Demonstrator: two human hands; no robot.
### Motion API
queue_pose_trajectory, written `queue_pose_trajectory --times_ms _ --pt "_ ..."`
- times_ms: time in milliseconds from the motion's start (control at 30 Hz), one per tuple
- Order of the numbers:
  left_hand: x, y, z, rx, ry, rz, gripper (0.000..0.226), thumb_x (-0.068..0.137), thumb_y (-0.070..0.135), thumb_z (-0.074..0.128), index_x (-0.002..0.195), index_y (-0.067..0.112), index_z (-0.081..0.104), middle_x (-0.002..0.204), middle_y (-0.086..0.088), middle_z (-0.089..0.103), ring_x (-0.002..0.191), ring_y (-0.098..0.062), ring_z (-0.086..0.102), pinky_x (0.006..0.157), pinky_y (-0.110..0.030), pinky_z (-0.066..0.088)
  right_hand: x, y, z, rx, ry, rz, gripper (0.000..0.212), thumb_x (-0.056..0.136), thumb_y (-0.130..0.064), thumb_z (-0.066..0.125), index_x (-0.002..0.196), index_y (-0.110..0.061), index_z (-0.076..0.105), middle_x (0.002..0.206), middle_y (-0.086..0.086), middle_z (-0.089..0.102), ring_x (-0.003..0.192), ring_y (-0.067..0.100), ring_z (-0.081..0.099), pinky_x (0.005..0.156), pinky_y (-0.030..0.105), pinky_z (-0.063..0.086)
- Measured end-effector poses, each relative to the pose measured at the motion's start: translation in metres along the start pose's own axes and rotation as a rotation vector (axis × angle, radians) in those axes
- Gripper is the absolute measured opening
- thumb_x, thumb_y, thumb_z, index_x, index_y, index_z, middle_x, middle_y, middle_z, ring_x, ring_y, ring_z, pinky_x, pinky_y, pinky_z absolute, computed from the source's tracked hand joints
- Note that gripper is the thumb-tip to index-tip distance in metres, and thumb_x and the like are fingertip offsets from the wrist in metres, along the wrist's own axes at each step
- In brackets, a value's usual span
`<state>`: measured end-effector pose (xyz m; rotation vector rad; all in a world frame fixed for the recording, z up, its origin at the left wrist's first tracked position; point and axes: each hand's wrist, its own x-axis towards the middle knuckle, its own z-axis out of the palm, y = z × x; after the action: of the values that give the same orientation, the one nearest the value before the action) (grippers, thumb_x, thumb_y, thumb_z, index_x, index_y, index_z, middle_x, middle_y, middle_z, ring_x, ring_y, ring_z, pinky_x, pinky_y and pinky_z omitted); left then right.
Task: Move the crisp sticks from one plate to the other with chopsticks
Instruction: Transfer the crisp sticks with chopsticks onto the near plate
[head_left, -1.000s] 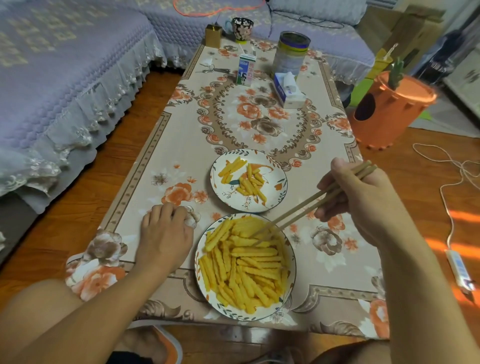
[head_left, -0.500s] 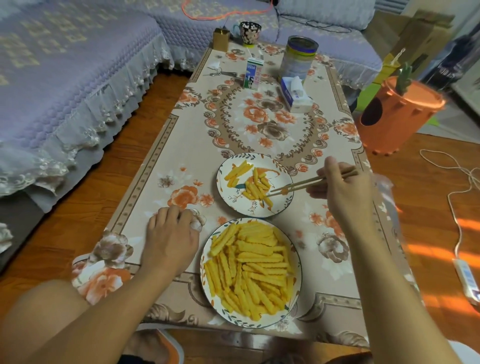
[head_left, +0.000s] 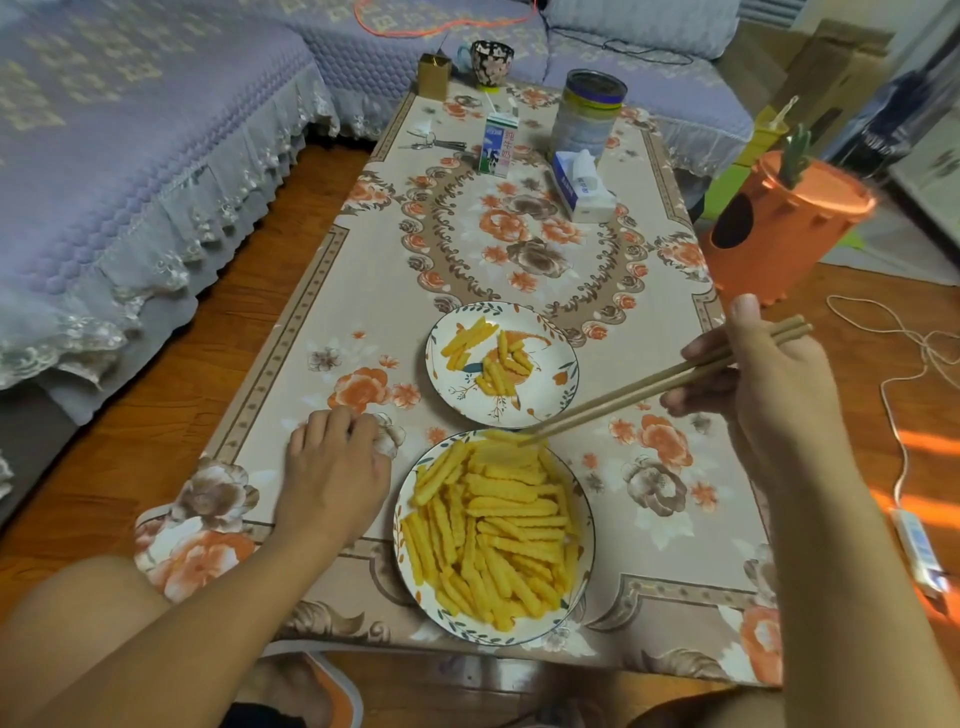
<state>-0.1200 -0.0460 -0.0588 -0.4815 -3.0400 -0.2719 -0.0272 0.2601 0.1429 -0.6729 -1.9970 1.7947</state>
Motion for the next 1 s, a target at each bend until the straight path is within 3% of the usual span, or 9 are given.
queue_pose_trajectory --times_ms 167,300,467,633,1000 --pt "-0.001 0.001 -0.001 -0.010 0.012 0.000 0.039 0.086 0.031 0.033 0.107 0.015 0.062 0.106 -0.005 0.054 0.100 -0.028 0.048 0.085 -0.045 0.043 -0.018 0.007 -0.001 -0.047 -0.136 0.022 0.051 0.103 -0.040 0.046 0.079 0.003 0.062 0.061 0.020 0.064 0.050 0.034 0.066 0.048 0.036 0.058" --pt "-0.001 0.001 0.000 -0.017 0.013 0.001 0.039 0.086 0.031 0.033 0.107 0.015 0.062 0.106 -0.005 0.054 0.100 -0.028 0.048 0.085 -0.045 0.044 -0.020 0.014 -0.005 -0.088 -0.163 0.028 0.045 0.102 -0.033 0.050 0.079 0.004 0.063 0.058 0.016 0.064 0.047 0.029 0.064 0.047 0.034 0.056" --pt "0.000 0.001 0.001 -0.018 0.014 0.002 0.039 0.086 0.031 0.034 0.108 0.015 0.062 0.107 -0.005 0.055 0.101 -0.029 0.048 0.085 -0.046 0.044 -0.008 0.011 -0.017 -0.068 -0.011 -0.038 0.043 0.106 -0.033 0.050 0.087 0.004 0.064 0.063 0.015 0.065 0.053 0.030 0.065 0.054 0.038 0.059" --pt "0.001 0.000 0.002 -0.008 0.006 0.006 0.037 0.087 0.031 0.034 0.107 0.016 0.061 0.108 -0.004 0.054 0.102 -0.028 0.048 0.086 -0.044 0.043 0.011 0.028 0.009 -0.126 0.074 -0.045 0.042 0.108 -0.034 0.046 0.099 0.001 0.069 0.084 0.022 0.072 0.070 0.032 0.075 0.064 0.040 0.064" --pt "0.001 0.000 0.001 -0.016 0.003 0.000 0.039 0.087 0.031 0.034 0.108 0.016 0.062 0.107 -0.004 0.055 0.100 -0.028 0.048 0.087 -0.045 0.043 0.035 0.061 0.067 -0.113 0.194 -0.063 0.043 0.106 -0.040 0.051 0.088 -0.005 0.069 0.079 0.021 0.073 0.063 0.030 0.075 0.064 0.047 0.065"
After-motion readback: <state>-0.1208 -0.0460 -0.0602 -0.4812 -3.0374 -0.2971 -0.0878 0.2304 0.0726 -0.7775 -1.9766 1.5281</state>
